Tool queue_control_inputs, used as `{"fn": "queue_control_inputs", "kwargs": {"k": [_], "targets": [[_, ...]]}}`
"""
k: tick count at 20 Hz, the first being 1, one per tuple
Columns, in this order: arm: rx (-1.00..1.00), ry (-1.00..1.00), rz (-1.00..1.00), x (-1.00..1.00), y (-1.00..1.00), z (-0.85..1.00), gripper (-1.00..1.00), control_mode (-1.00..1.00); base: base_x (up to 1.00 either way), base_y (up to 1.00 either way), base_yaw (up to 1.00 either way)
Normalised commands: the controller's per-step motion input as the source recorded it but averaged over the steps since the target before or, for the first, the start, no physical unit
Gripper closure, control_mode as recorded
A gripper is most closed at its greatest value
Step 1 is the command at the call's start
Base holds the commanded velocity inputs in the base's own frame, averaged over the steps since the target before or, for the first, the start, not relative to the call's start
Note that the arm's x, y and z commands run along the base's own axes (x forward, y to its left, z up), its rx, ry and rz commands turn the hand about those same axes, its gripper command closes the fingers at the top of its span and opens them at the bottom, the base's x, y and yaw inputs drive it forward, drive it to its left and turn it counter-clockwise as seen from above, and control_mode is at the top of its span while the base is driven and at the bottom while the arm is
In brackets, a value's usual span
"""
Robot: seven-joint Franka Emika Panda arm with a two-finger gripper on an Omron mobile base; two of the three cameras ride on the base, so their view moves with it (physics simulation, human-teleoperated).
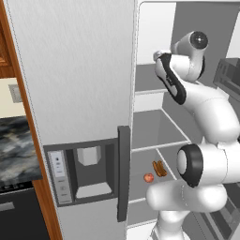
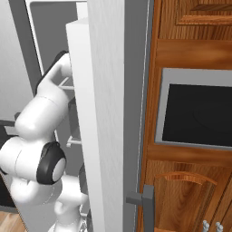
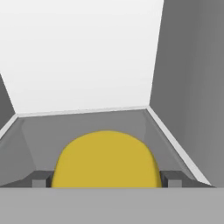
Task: Place the condiment bottle and mustard from the counter to the top shelf of the fridge. If the existing items in the fridge are on the top shelf, move them to other shelves.
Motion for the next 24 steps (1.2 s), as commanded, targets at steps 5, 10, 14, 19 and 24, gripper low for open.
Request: {"fn": "queue_control_inputs", "kwargs": {"k": [5,10,14,19,24], "targets": [[-0.06,0.08,0.00,0.01,0.00,-0.46,1.00,-1.00,0.00,0.00,0.00],[-0.03,0.03,0.00,0.04,0.00,-0.27,1.00,-1.00,0.00,0.00,0.00],[0.00,0.00,0.00,0.14,0.00,-0.03,-1.00,-1.00,0.00,0.00,0.00],[0.00,0.00,0.00,0.11,0.00,0.00,-1.00,-1.00,0.00,0.00,0.00],[0.00,0.00,0.00,0.08,0.00,0.00,-1.00,-1.00,0.00,0.00,0.00]]}}
